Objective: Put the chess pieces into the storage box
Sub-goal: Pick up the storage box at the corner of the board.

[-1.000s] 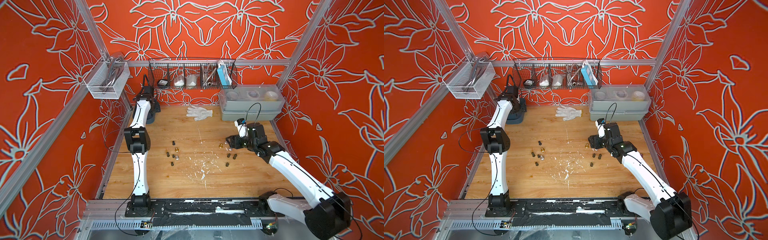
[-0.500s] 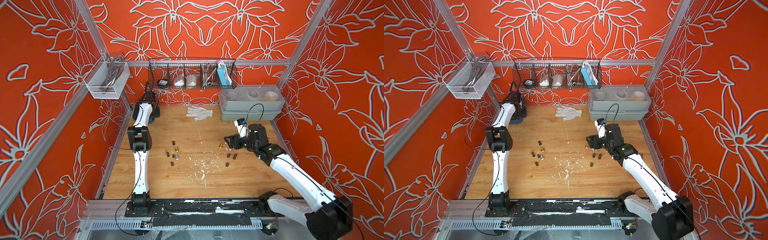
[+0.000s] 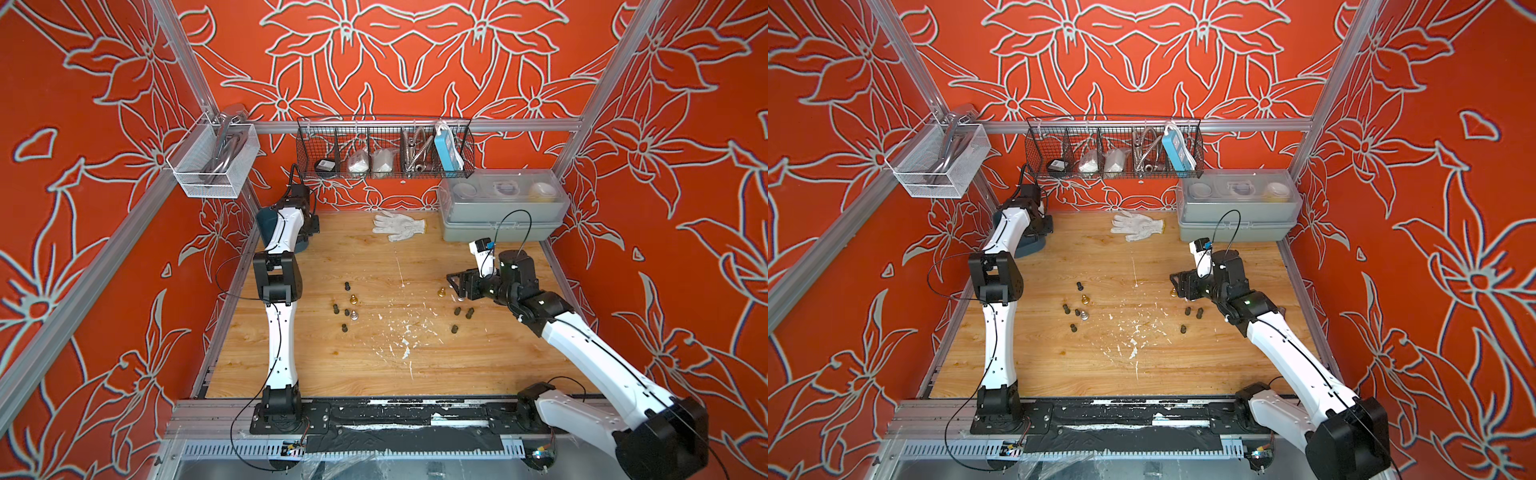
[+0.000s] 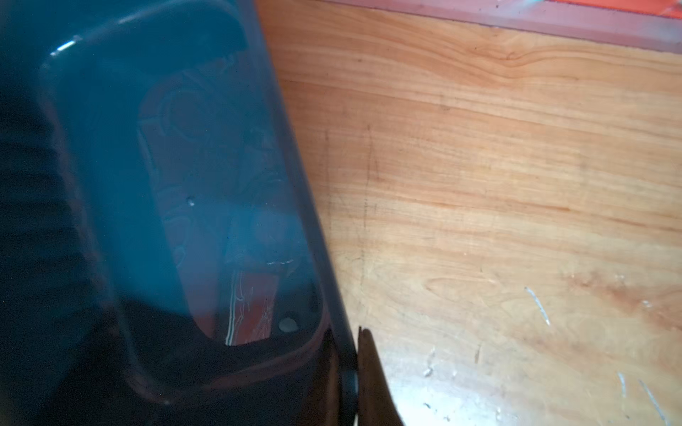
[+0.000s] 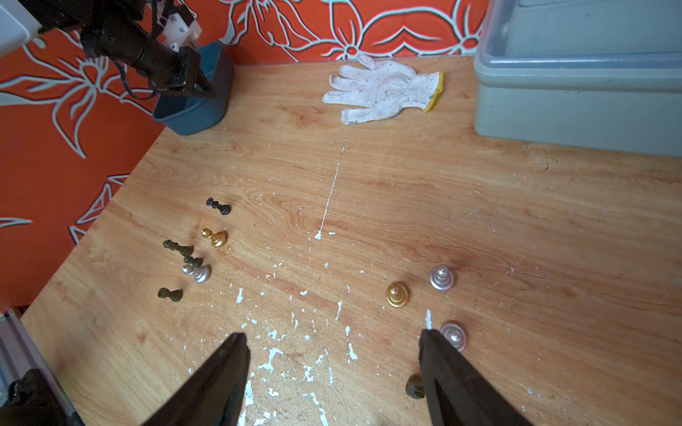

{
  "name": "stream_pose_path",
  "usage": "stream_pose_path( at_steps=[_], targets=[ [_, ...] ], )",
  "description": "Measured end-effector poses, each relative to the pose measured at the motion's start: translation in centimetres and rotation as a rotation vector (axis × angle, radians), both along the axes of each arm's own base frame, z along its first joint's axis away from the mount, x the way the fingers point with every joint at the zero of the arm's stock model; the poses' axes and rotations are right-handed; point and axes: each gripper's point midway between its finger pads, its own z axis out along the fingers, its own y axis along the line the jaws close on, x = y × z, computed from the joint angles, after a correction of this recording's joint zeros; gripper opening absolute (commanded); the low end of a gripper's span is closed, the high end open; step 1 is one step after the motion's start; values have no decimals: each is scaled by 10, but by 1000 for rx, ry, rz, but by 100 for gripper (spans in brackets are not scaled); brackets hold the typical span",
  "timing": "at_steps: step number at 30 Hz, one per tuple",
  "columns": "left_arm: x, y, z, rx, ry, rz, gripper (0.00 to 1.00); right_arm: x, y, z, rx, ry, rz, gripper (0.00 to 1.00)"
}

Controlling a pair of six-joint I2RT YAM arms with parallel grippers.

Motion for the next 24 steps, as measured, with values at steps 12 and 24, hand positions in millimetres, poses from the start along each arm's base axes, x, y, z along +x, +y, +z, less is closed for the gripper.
stream_pose_path(
  at_steps=[12,24],
  targets=[
    [-63,-38,22,-23,61,18,0,-4,-4,11,37,-35,-24,78],
    [-112,-124,102,63,-114,-93,0,-10,-13,15,44,-72,-64,78]
  ],
)
